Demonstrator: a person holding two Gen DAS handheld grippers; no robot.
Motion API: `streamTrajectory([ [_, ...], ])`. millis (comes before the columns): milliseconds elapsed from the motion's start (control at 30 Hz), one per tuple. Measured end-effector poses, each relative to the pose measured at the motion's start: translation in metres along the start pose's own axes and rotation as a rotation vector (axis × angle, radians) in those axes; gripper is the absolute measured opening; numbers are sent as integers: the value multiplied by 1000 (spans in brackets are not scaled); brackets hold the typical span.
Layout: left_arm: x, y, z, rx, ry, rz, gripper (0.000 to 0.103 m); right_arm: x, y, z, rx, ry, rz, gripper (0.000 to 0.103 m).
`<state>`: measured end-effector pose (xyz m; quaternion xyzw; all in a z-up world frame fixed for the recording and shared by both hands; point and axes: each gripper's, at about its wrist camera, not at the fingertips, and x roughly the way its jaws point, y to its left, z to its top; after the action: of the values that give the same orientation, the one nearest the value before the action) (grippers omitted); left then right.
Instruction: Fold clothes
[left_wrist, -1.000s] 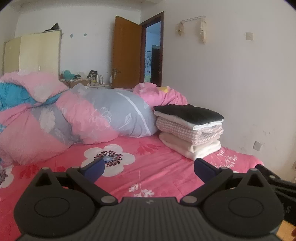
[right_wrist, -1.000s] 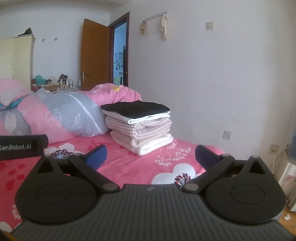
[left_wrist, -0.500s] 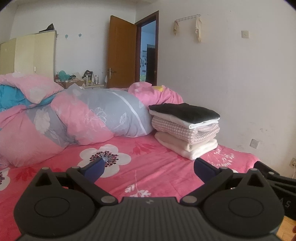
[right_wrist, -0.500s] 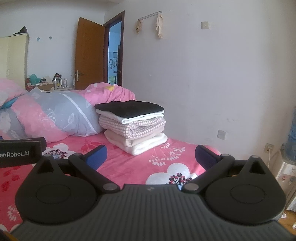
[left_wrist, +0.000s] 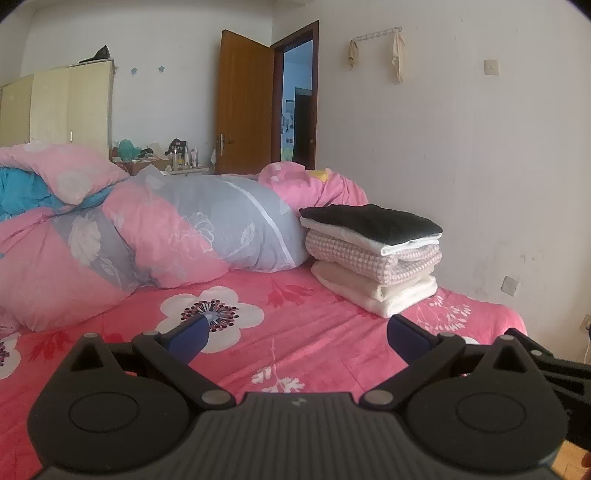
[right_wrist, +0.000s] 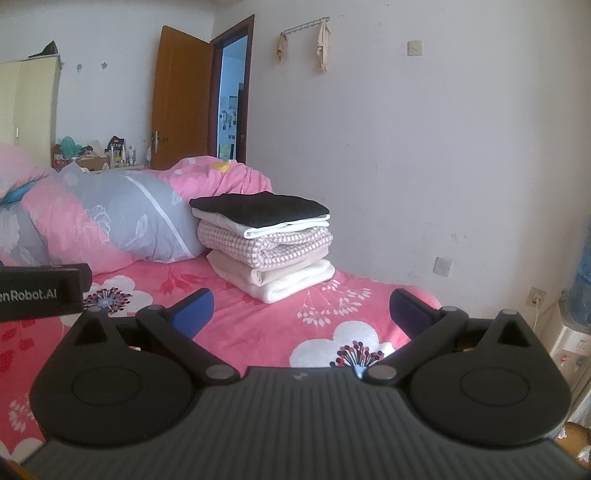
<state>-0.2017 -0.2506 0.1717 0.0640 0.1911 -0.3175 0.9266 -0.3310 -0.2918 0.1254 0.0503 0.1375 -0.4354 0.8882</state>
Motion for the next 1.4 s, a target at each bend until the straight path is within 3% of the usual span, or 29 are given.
streamTrajectory([
  [767,-1,12,0,-21,-2,0,103,-11,4,6,-13,-11,-13,102],
  [1400,7,-4,2,4,10,-9,103,-8,-7,8,-3,0,-35,102],
])
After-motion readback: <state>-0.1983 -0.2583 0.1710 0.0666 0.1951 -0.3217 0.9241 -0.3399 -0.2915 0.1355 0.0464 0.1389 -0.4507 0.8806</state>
